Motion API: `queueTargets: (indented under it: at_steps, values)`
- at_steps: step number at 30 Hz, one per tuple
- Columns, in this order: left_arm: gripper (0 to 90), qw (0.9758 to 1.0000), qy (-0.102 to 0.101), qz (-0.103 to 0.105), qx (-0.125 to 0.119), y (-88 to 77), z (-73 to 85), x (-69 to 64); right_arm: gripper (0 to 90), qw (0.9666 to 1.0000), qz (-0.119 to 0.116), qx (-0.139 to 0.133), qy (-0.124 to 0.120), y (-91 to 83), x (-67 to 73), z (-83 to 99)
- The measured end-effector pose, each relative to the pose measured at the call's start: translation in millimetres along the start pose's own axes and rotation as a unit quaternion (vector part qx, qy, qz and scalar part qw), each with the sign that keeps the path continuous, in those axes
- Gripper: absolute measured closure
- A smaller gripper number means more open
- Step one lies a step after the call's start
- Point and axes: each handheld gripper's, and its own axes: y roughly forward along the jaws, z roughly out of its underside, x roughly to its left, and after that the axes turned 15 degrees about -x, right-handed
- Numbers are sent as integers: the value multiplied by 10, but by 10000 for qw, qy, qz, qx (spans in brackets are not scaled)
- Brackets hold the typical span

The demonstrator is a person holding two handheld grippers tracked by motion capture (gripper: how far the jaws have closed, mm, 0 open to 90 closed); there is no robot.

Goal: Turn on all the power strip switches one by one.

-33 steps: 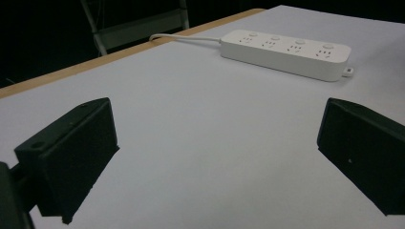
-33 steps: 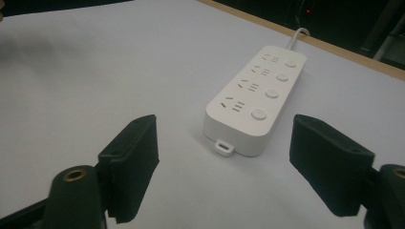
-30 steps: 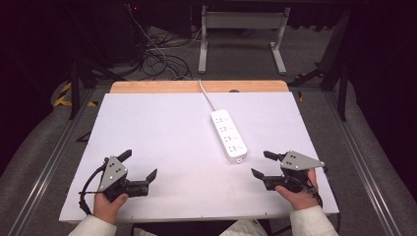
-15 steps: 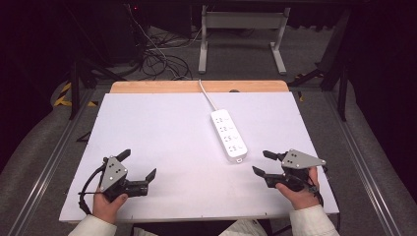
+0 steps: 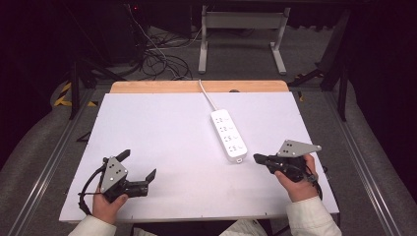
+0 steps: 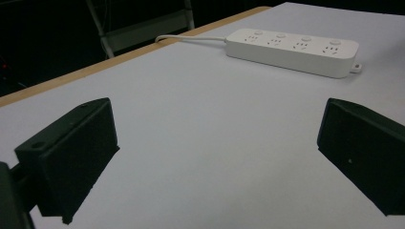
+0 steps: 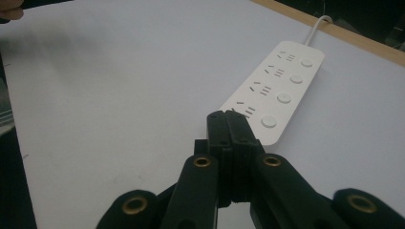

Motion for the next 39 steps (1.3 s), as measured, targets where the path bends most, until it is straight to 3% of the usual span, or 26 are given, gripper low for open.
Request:
queueTargets:
  at_steps: [11, 24, 39]
  values:
    - [4, 10000, 3, -28, -8, -9, -7, 9, 900, 9998, 97, 168, -71, 158, -74, -181]
    - [4, 10000, 14, -22, 4, -9, -8, 12, 900, 9980, 205, 594, 22, 484, -250, -296]
    - [6, 10000, 12, -14, 8, -11, -8, 16, 900, 9919, 255, 1231, 209, 862, -389, -249]
